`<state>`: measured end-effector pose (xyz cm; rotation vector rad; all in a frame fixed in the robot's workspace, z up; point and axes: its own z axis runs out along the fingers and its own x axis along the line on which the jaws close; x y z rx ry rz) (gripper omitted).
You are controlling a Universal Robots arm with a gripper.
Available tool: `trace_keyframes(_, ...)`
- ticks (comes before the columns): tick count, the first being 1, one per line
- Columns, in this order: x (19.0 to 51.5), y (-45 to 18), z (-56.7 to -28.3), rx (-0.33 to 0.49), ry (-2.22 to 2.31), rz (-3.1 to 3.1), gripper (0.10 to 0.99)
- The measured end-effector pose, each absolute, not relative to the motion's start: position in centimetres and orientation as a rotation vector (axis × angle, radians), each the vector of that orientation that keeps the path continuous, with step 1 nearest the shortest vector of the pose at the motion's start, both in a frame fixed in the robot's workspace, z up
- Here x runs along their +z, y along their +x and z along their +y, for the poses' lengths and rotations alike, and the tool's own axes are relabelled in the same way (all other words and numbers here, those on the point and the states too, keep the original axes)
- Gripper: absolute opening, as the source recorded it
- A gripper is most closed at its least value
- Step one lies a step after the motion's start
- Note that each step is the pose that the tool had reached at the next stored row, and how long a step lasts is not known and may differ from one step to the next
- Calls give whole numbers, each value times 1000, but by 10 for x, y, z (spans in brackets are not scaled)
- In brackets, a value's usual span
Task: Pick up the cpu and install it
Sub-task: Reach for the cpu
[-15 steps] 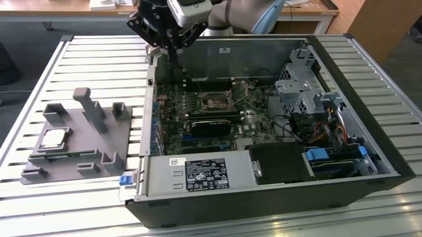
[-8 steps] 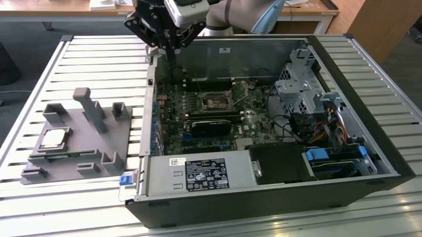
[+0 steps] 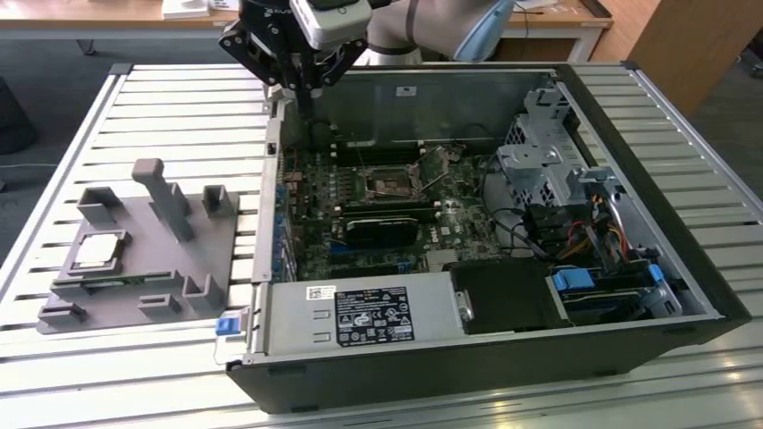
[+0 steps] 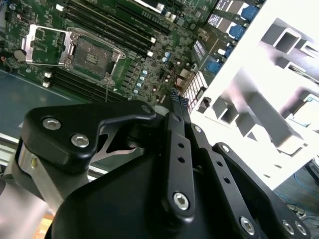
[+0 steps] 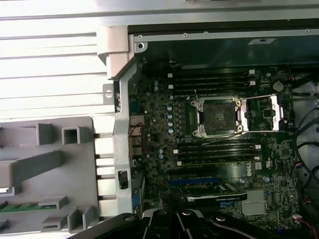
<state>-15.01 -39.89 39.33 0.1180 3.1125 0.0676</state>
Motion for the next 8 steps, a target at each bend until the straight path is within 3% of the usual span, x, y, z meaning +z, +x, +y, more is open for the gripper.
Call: trace_keyframes(8,393,-154,-399,68,118,3113,106)
